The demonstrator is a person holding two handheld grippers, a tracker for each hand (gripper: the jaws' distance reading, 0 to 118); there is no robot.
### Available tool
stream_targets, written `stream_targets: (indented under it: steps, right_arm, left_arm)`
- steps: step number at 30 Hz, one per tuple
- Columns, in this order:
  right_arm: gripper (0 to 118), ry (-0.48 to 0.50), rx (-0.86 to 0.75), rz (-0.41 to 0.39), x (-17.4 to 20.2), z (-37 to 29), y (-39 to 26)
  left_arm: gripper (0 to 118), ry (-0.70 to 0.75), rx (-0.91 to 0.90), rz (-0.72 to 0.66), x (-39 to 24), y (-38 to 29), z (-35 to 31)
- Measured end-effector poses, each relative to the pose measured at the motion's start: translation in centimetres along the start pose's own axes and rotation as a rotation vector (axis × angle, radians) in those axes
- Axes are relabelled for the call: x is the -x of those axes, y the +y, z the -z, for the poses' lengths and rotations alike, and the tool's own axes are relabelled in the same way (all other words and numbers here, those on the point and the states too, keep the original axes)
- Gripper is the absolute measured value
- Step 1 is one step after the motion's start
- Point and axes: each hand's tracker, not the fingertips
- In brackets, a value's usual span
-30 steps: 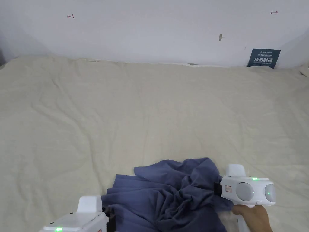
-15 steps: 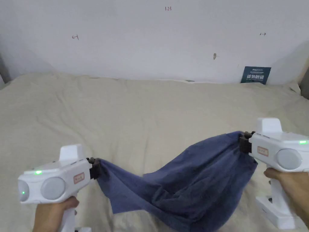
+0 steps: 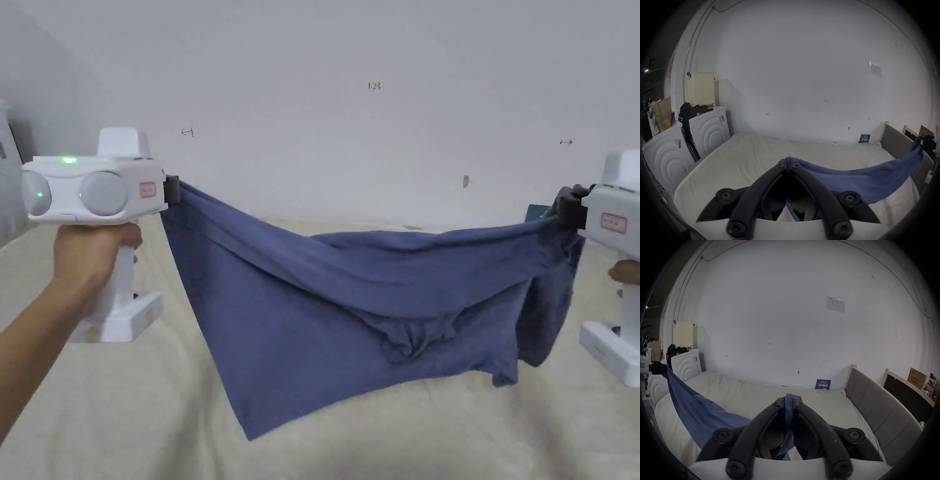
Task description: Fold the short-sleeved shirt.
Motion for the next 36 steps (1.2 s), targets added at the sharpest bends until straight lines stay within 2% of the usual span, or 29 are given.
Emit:
stream_targets:
  steps: [7, 13, 20, 25, 29, 36]
  right_arm:
    - [10, -0.011, -0.030, 0.023, -0.7, 3.5, 2.1]
    - [10, -0.008, -0.012, 0.054, -0.1, 6.5, -0.8]
    - [10, 0.015, 0.091, 0.089, 1.7, 9.1, -7.4]
    - [10, 0.016, 0.165, 0.080, 3.3, 8.6, -12.9]
    - [10, 0.015, 0.235, 0.105, 3.9, 5.9, -17.6]
    - [10, 0.001, 0.348, 0.168, 4.0, -1.3, -25.5]
  left_arm:
    - [2, 0.046, -0.080, -0.030, 0.0, 4.7, 4.2]
    - [2, 0.102, -0.073, -0.010, 0.9, 2.6, 8.3]
    - [2, 0.133, 0.049, -0.009, 3.1, -4.9, 10.5]
    - [2, 0.119, 0.129, 0.026, 3.8, -10.7, 8.9]
    - [2, 0.099, 0.165, 0.029, 4.5, -16.1, 5.2]
    - [2, 0.094, 0.337, 0.029, 6.7, -26.5, -1.2]
